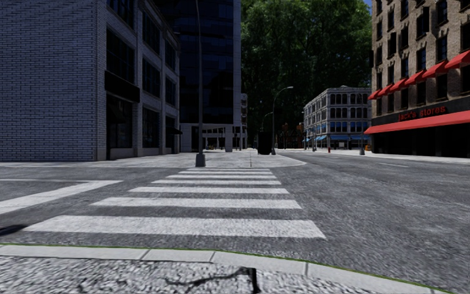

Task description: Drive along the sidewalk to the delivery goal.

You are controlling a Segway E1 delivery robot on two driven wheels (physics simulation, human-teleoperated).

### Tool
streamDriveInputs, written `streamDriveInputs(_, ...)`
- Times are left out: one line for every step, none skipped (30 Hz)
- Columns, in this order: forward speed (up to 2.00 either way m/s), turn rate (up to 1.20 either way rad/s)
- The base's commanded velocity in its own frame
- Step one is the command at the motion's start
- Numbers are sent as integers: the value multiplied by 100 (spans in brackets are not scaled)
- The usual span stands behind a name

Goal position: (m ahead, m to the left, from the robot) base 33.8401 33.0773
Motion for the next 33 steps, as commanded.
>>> streamDriveInputs(200,0)
streamDriveInputs(200,0)
streamDriveInputs(200,0)
streamDriveInputs(200,0)
streamDriveInputs(200,0)
streamDriveInputs(200,0)
streamDriveInputs(200,0)
streamDriveInputs(200,0)
streamDriveInputs(200,0)
streamDriveInputs(200,0)
streamDriveInputs(200,0)
streamDriveInputs(200,0)
streamDriveInputs(200,0)
streamDriveInputs(200,0)
streamDriveInputs(200,0)
streamDriveInputs(200,0)
streamDriveInputs(200,0)
streamDriveInputs(197,0)
streamDriveInputs(175,0)
streamDriveInputs(147,0)
streamDriveInputs(147,0)
streamDriveInputs(136,0)
streamDriveInputs(132,0)
streamDriveInputs(132,0)
streamDriveInputs(131,0)
streamDriveInputs(131,0)
streamDriveInputs(131,0)
streamDriveInputs(131,0)
streamDriveInputs(131,0)
streamDriveInputs(131,0)
streamDriveInputs(131,0)
streamDriveInputs(131,0)
streamDriveInputs(130,0)
